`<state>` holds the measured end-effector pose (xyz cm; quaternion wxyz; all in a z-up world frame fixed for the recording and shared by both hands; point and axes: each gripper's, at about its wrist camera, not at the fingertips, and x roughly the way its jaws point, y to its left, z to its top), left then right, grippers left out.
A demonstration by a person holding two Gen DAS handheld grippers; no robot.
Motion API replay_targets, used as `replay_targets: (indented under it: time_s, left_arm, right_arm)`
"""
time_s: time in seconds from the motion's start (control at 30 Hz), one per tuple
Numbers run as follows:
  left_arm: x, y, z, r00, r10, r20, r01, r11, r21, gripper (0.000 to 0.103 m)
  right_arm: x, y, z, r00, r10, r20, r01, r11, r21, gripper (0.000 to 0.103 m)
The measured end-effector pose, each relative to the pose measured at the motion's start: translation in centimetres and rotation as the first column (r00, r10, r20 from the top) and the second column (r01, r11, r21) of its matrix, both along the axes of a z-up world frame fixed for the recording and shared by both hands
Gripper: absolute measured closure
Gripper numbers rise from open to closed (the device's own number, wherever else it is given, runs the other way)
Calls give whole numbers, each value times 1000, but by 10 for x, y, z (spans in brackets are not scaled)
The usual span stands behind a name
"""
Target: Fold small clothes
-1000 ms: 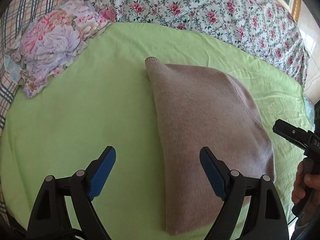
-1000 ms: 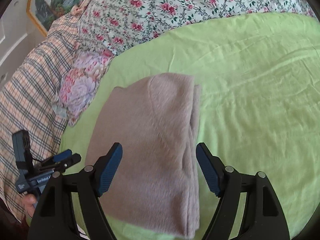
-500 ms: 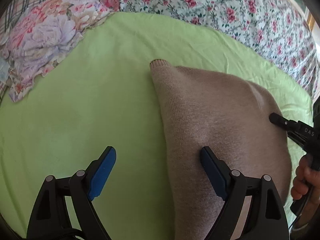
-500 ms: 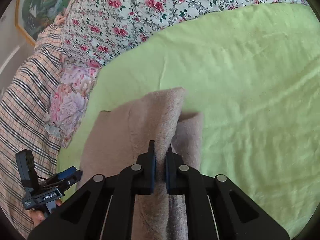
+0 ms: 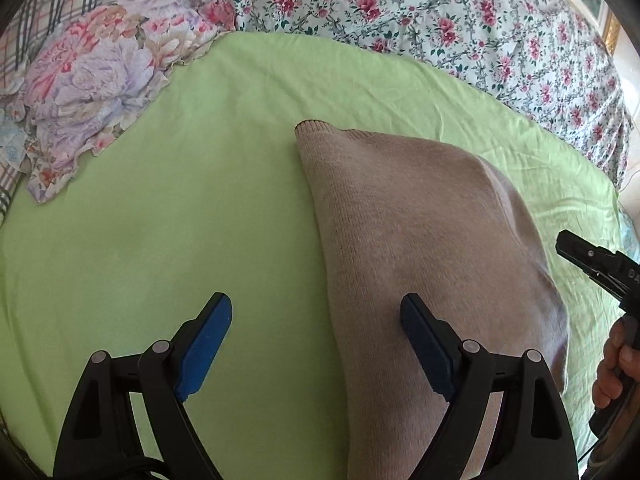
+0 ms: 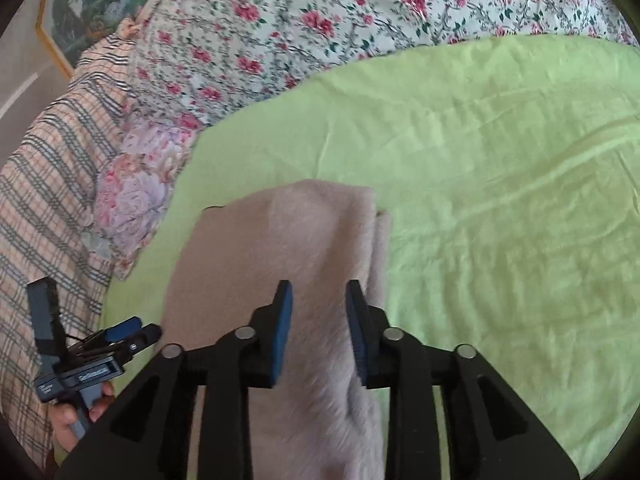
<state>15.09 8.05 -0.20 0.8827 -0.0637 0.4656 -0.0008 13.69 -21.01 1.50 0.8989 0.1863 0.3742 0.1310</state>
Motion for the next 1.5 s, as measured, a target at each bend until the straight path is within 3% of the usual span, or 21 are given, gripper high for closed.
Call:
replay_targets:
  time_s: [0.27,0.53,0.77,1.03,1.5]
  left_arm:
    - [-54,-16,8,999,-35,9,35,999,32,16]
    - [-101,-29,8,998,-69,6,69,996,63,15]
    - [-133,-44,1,994,-105,-25,107,989,97,13]
    - [-149,-52,2,993,-115,-31,118,982,148,13]
    - [-148,-55,7,991,-135,-23,137,973,188,12]
  right_arm:
    - [-49,26,0,999,49,-3,-49,999,-24,63]
    - [-94,46,-6,995,102,-12,-102,992,-77,38]
    - [-126,51,-17,994,104,-37,-108,988,-111,33]
    - [-152,49,-25,993,103,-50,-109,985,-133,27]
    - [-149,51,-20,994,109,-32,-113,979,-170,17]
